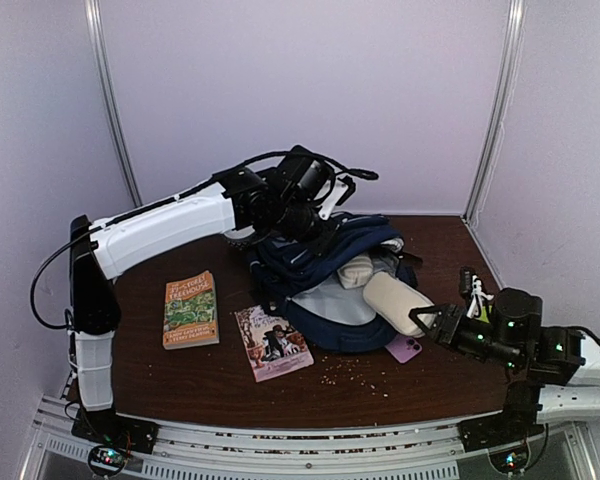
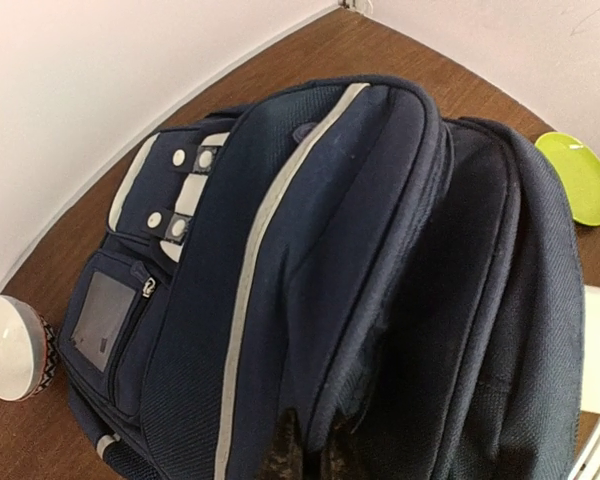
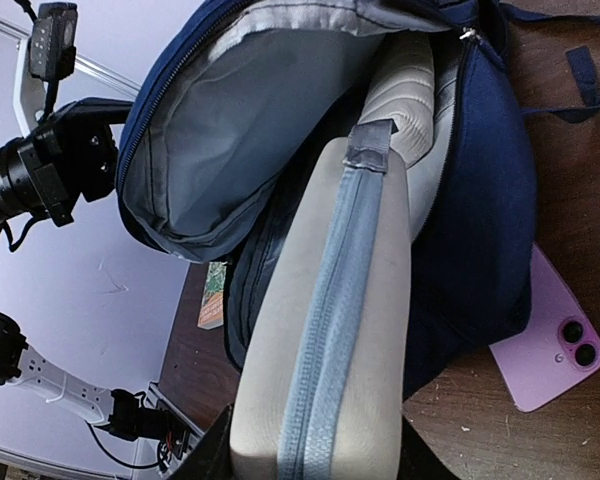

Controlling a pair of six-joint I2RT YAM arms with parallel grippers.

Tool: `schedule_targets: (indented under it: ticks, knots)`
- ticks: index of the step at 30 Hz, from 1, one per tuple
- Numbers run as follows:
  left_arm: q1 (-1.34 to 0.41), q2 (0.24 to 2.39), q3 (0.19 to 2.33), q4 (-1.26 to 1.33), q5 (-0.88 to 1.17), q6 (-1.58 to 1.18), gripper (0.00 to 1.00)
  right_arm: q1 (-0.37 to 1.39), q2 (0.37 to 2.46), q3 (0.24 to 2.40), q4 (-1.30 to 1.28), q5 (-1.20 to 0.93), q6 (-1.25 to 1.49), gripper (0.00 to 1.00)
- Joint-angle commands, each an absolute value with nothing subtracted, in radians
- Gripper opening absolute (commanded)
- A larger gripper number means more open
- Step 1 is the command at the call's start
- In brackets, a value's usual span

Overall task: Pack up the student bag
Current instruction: Place the stationery in the student bag.

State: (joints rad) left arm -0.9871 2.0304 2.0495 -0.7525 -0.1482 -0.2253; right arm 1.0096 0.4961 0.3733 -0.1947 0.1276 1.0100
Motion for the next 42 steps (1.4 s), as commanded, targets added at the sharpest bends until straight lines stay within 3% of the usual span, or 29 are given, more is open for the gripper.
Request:
schedule_targets:
  ticks: [1,14,29,42]
  knots:
    - [-0.985,2.024,2.127,-0.588,-0.065,-0.296,0.00,1.012,0.565,0.367,0.037,0.099,1.040,0.40]
    - [-0.986,2.014,2.100,-0.541,0.005,-0.376,0.00,1.011,1.079,0.449,0.415,0.188,1.120,0.40]
    - [-0.986,1.936,2.008,-0.489,0.065,-0.387,0.00,0.960,1.472,0.497,0.834,0.227,1.221,0.39]
    - [-0.986,1.907,1.964,-0.443,0.122,-0.435,0.00,0.901,1.730,0.636,0.901,0.282,1.261,0.39]
